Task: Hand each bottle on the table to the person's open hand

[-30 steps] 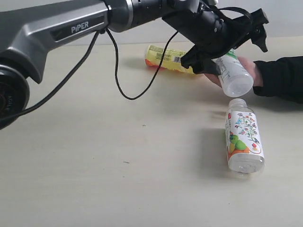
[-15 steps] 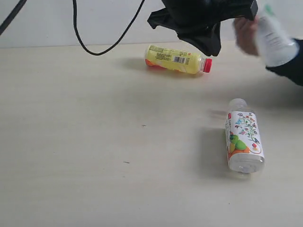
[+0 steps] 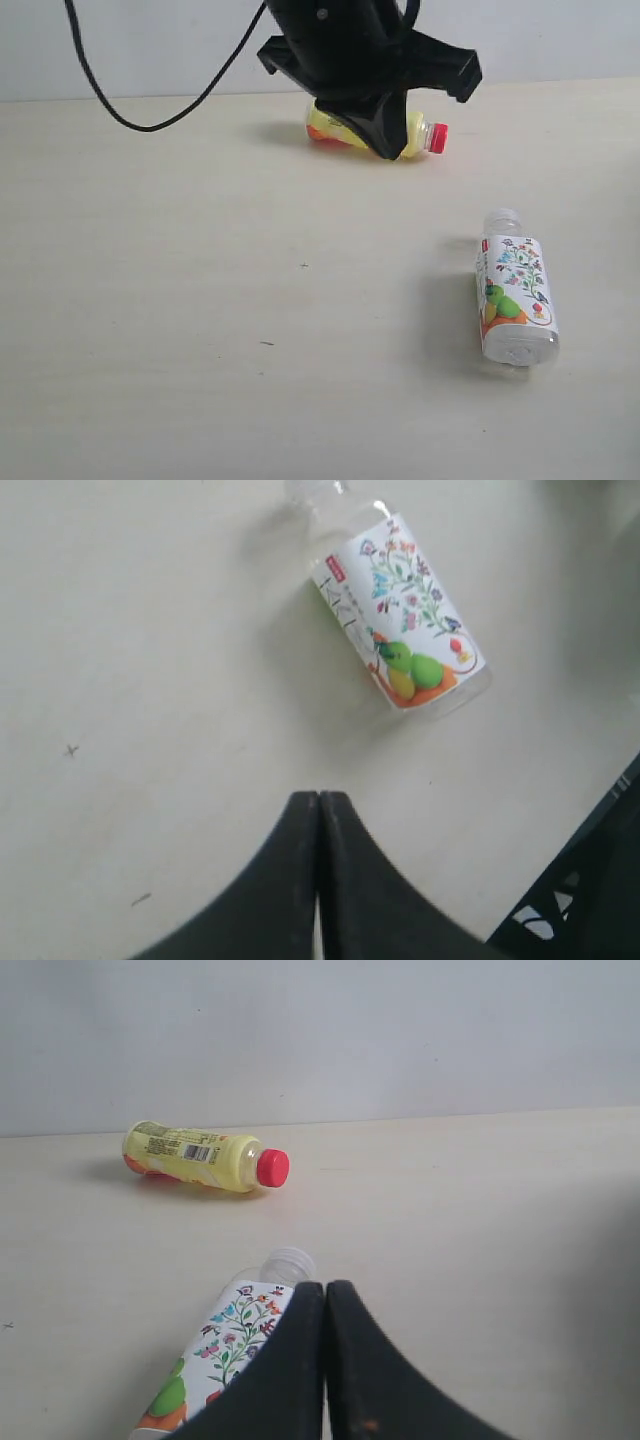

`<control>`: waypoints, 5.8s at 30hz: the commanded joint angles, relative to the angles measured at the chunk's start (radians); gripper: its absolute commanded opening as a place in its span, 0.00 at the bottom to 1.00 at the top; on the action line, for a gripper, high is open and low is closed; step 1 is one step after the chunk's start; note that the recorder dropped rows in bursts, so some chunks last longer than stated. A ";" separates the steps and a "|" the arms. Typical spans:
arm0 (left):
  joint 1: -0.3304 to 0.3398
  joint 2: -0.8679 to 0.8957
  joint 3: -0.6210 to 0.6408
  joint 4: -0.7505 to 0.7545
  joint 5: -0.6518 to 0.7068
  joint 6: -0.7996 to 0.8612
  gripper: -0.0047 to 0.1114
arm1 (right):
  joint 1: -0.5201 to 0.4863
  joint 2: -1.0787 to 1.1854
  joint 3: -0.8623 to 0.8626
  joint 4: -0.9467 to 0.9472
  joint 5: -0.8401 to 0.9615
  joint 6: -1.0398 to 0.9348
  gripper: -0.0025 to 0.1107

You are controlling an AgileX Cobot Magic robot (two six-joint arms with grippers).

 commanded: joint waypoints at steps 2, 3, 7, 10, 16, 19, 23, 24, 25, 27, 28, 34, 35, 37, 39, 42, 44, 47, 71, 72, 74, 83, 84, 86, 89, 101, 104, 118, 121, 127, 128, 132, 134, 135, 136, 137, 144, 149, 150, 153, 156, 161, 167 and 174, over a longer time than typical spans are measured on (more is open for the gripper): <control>-0.006 -0.091 0.145 0.012 -0.032 0.043 0.04 | -0.005 -0.005 0.003 -0.004 -0.008 -0.003 0.02; -0.006 -0.105 0.174 0.012 -0.048 0.053 0.04 | -0.005 -0.005 0.003 -0.004 -0.008 -0.003 0.02; -0.006 -0.148 0.270 0.009 -0.136 0.117 0.04 | -0.005 -0.005 0.003 -0.004 -0.008 -0.003 0.02; -0.006 -0.167 0.333 -0.001 -0.235 0.159 0.04 | -0.005 -0.005 0.003 -0.004 -0.008 -0.003 0.02; -0.006 -0.171 0.403 0.003 -0.388 0.241 0.04 | -0.005 -0.005 0.003 -0.002 -0.008 -0.003 0.02; -0.006 -0.171 0.430 0.003 -0.450 0.277 0.04 | -0.005 -0.005 0.003 -0.002 -0.008 -0.003 0.02; -0.006 -0.171 0.437 0.005 -0.453 0.353 0.04 | -0.005 -0.005 0.003 -0.002 -0.008 -0.003 0.02; -0.006 -0.176 0.437 0.005 -0.453 0.364 0.04 | -0.005 -0.005 0.003 -0.002 -0.008 -0.003 0.02; -0.006 -0.176 0.437 0.003 -0.457 0.366 0.04 | -0.005 -0.005 0.003 -0.002 -0.008 -0.003 0.02; -0.006 -0.177 0.437 0.003 -0.461 0.366 0.04 | -0.005 -0.005 0.003 -0.006 -0.008 -0.003 0.02; -0.006 -0.177 0.437 0.003 -0.461 0.366 0.04 | -0.005 -0.005 0.003 -0.006 -0.008 -0.003 0.02; -0.006 -0.175 0.437 0.003 -0.455 0.366 0.04 | -0.005 -0.005 0.003 -0.004 -0.008 -0.003 0.02; -0.006 -0.175 0.437 0.003 -0.453 0.366 0.04 | -0.005 -0.005 0.003 -0.004 -0.008 -0.003 0.02; -0.006 -0.175 0.437 -0.001 -0.443 0.366 0.04 | -0.005 -0.005 0.003 -0.004 -0.008 -0.003 0.02; -0.006 -0.174 0.437 -0.001 -0.445 0.366 0.04 | -0.005 -0.005 0.003 -0.004 -0.008 -0.003 0.02; -0.006 -0.174 0.437 -0.006 -0.464 0.366 0.04 | -0.005 -0.005 0.003 -0.002 -0.008 -0.003 0.02; -0.006 -0.174 0.437 -0.013 -0.473 0.366 0.04 | -0.005 -0.005 0.003 -0.002 -0.008 -0.003 0.02; -0.006 -0.174 0.437 -0.013 -0.503 0.372 0.04 | -0.005 -0.005 0.003 -0.002 -0.008 -0.003 0.02; -0.031 -0.155 0.424 -0.135 -0.629 0.313 0.04 | -0.005 -0.005 0.003 -0.003 -0.008 -0.005 0.02; -0.048 -0.140 0.409 -0.133 -0.619 0.313 0.04 | -0.005 -0.005 0.003 -0.003 -0.008 -0.005 0.02; -0.059 -0.130 0.398 -0.132 -0.622 0.313 0.04 | -0.005 -0.005 0.003 -0.003 -0.008 -0.003 0.02; -0.025 -0.163 0.401 -0.128 -0.607 0.313 0.04 | -0.005 -0.005 0.003 -0.005 -0.008 -0.003 0.02; -0.025 -0.163 0.401 -0.138 -0.595 0.310 0.04 | -0.005 -0.005 0.003 -0.005 -0.008 -0.003 0.02; -0.025 -0.163 0.401 -0.164 -0.570 0.290 0.04 | -0.005 -0.005 0.003 -0.005 -0.008 -0.003 0.02; -0.028 -0.170 0.401 -0.156 -0.542 0.290 0.04 | -0.005 -0.005 0.003 -0.005 -0.008 -0.003 0.02; -0.015 -0.216 0.427 -0.138 -0.536 0.298 0.04 | -0.005 -0.005 0.003 -0.005 -0.008 -0.008 0.02; -0.015 -0.216 0.427 -0.169 -0.534 0.298 0.04 | -0.005 -0.005 0.003 -0.005 -0.008 -0.006 0.02; -0.015 -0.587 0.962 -0.170 -1.002 0.396 0.04 | -0.005 -0.005 0.003 0.045 -0.299 0.120 0.02; -0.015 -0.703 1.140 -0.170 -1.181 0.396 0.04 | -0.005 -0.005 0.003 0.045 -0.356 0.125 0.02; -0.015 -0.872 1.386 -0.172 -1.334 0.388 0.04 | -0.005 -0.005 -0.022 0.161 -0.531 0.237 0.02; -0.015 -0.889 1.410 -0.177 -1.339 0.388 0.04 | -0.005 -0.005 -0.046 0.161 -0.533 0.249 0.02; -0.015 -0.961 1.482 -0.182 -1.384 0.319 0.04 | -0.005 0.140 -0.252 0.154 -0.476 0.213 0.02; -0.015 -0.994 1.517 -0.182 -1.407 0.313 0.04 | -0.005 0.267 -0.370 0.153 -0.405 0.147 0.02; -0.015 -1.009 1.539 -0.182 -1.422 0.313 0.04 | -0.005 0.349 -0.440 0.153 -0.341 0.108 0.02; -0.015 -1.024 1.561 -0.182 -1.439 0.313 0.04 | -0.005 0.437 -0.513 0.152 -0.262 0.089 0.02; -0.015 -1.035 1.580 -0.182 -1.449 0.313 0.04 | -0.005 0.529 -0.573 0.148 -0.171 0.083 0.02; -0.015 -1.115 1.751 -0.180 -1.594 0.284 0.04 | -0.005 1.105 -1.039 0.037 0.563 0.083 0.02; -0.015 -1.151 1.798 -0.180 -1.640 0.249 0.04 | -0.005 1.355 -1.128 0.047 0.778 0.056 0.04; -0.015 -1.153 1.798 -0.180 -1.640 0.249 0.04 | -0.005 1.391 -1.126 0.047 0.796 0.056 0.06; -0.015 -1.153 1.798 -0.178 -1.640 0.245 0.04 | -0.005 1.469 -1.126 0.092 0.860 0.056 0.17; -0.015 -1.153 1.798 -0.178 -1.637 0.245 0.04 | -0.005 1.519 -1.126 0.182 0.900 0.056 0.32; -0.015 -1.153 1.798 -0.178 -1.637 0.245 0.04 | -0.005 1.572 -1.126 0.205 0.902 0.056 0.60; -0.015 -1.153 1.798 -0.178 -1.637 0.245 0.04 | -0.005 1.606 -1.126 0.202 0.902 0.054 0.70; -0.015 -1.153 1.798 -0.178 -1.637 0.245 0.04 | 0.089 1.638 -1.126 0.135 0.864 0.104 0.70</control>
